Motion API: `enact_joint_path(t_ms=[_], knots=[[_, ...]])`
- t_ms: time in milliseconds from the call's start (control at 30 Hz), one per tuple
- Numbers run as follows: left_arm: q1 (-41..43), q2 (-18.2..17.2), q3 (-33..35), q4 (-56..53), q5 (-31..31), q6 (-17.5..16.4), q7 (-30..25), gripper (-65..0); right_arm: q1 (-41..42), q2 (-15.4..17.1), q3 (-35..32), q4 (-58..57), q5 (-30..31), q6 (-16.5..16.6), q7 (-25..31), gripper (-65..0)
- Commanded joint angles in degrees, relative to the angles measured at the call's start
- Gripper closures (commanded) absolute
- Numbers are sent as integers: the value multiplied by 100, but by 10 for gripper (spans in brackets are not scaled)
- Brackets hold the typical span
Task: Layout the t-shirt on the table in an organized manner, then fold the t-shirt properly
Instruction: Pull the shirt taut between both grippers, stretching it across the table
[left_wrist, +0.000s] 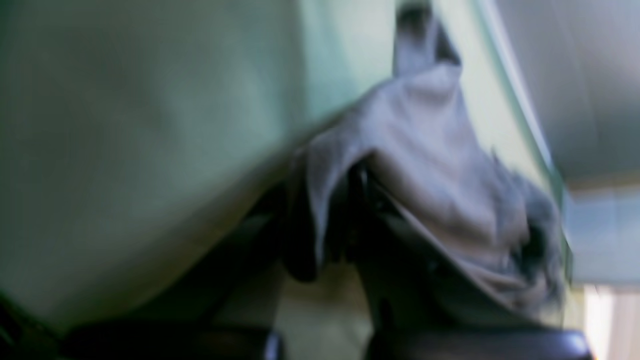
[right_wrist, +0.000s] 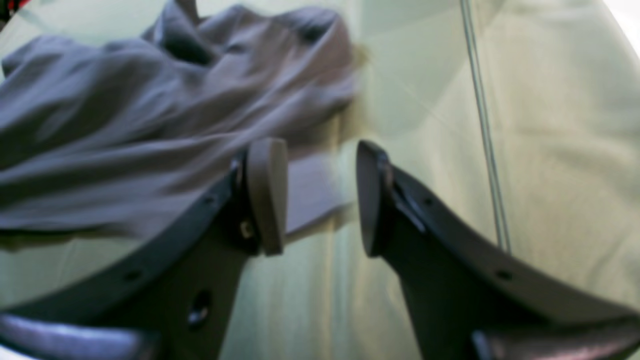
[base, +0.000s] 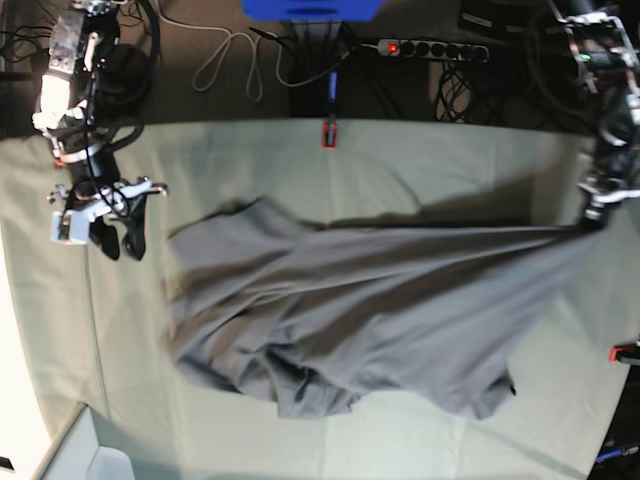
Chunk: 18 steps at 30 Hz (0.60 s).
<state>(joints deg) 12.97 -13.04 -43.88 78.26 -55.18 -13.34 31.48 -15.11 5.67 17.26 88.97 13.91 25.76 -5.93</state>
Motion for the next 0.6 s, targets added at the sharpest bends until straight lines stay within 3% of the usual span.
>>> enact_joint_path(t_ms=[0,167,367,567], knots=[[8,-151,-206,-24,-131,-24,-85,-1,30,35,-112,31,73,48,158,-237],[8,-432,-839,-516,-157,-33,-76,-1,39,35,-596,-365,73,48,158,-254],[8,-432,-883,-674,-122,-33,-76,-1,197,35,-1273,-972,73,48,-211,-379],[8,-424,-883,-674,-139,-33,-76,-1,434,35,-1739,-1314,73,48,-448,-401]])
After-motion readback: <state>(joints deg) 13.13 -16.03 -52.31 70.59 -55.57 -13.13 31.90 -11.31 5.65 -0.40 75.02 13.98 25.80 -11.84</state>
